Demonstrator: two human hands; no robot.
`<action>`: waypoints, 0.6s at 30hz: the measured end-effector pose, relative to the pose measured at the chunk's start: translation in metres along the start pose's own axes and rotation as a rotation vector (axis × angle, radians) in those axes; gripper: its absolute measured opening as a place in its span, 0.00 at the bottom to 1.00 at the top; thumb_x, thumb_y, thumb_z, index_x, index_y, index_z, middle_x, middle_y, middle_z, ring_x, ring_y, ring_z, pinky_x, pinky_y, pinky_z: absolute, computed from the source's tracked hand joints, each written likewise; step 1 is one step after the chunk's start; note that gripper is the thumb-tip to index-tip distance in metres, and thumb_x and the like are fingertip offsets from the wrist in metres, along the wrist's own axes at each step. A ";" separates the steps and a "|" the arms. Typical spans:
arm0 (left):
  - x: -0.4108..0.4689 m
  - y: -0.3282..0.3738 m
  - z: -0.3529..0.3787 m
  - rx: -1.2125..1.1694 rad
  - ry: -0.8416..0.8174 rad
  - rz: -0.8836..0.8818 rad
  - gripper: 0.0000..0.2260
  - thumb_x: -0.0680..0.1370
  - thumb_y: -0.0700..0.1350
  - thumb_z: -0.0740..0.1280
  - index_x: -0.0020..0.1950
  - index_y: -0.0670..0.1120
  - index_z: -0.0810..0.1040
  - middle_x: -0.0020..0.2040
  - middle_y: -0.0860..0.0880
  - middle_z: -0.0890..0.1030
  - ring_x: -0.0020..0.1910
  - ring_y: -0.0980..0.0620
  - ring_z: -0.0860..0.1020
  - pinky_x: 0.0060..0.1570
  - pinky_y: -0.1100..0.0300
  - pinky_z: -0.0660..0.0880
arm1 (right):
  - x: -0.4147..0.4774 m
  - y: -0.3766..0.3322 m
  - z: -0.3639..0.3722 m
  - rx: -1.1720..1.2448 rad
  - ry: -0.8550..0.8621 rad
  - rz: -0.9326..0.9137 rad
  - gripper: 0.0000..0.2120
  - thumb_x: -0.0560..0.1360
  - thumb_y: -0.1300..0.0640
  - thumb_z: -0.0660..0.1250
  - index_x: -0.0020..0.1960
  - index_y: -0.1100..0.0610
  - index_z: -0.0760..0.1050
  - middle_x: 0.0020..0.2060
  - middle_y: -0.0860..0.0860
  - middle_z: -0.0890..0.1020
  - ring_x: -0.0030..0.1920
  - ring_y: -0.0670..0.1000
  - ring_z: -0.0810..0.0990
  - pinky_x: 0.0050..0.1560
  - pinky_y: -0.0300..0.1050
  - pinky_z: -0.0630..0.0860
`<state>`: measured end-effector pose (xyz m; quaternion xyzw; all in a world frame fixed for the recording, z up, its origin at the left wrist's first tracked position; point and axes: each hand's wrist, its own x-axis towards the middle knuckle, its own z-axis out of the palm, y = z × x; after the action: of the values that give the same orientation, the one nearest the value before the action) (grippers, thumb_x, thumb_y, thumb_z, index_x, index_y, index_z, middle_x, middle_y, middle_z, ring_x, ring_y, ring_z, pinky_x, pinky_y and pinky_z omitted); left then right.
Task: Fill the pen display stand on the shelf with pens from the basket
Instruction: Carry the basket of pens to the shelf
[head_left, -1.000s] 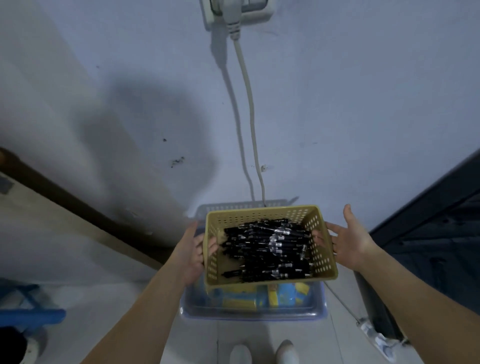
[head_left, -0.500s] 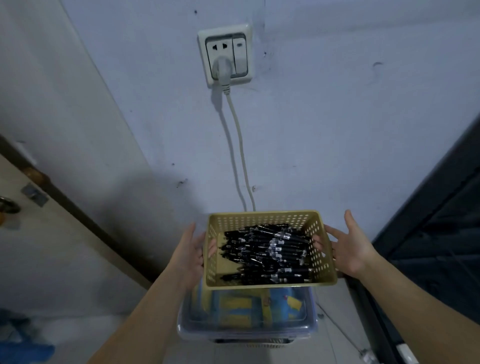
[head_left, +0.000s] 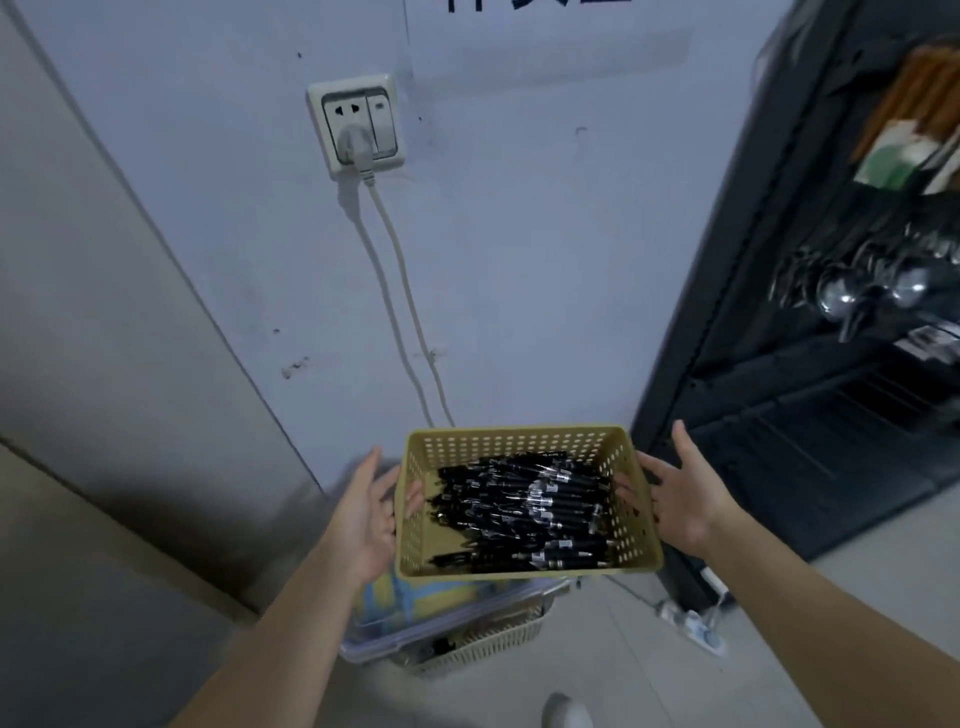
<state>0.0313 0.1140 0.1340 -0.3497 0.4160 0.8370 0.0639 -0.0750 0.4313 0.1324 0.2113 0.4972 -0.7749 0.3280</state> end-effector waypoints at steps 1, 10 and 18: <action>-0.002 -0.005 0.002 0.003 -0.010 -0.012 0.27 0.76 0.61 0.60 0.68 0.44 0.72 0.56 0.43 0.79 0.54 0.47 0.77 0.54 0.54 0.71 | -0.008 0.006 -0.008 0.010 0.009 -0.008 0.41 0.70 0.27 0.55 0.71 0.56 0.67 0.66 0.59 0.72 0.65 0.58 0.71 0.57 0.56 0.71; 0.003 -0.045 0.053 0.103 -0.121 -0.130 0.22 0.76 0.60 0.62 0.62 0.46 0.74 0.51 0.44 0.80 0.49 0.49 0.78 0.50 0.55 0.73 | -0.072 0.025 -0.076 0.105 0.149 -0.079 0.39 0.69 0.27 0.56 0.65 0.57 0.71 0.61 0.60 0.77 0.62 0.60 0.75 0.63 0.59 0.69; 0.008 -0.081 0.122 0.197 -0.238 -0.179 0.19 0.75 0.59 0.62 0.55 0.46 0.76 0.49 0.43 0.80 0.47 0.48 0.77 0.55 0.53 0.72 | -0.112 0.018 -0.145 0.130 0.282 -0.129 0.40 0.70 0.27 0.53 0.66 0.57 0.70 0.38 0.55 0.83 0.46 0.56 0.79 0.44 0.51 0.73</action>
<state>-0.0070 0.2556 0.1259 -0.2756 0.4527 0.8188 0.2207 0.0158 0.5907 0.1337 0.3064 0.4994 -0.7877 0.1904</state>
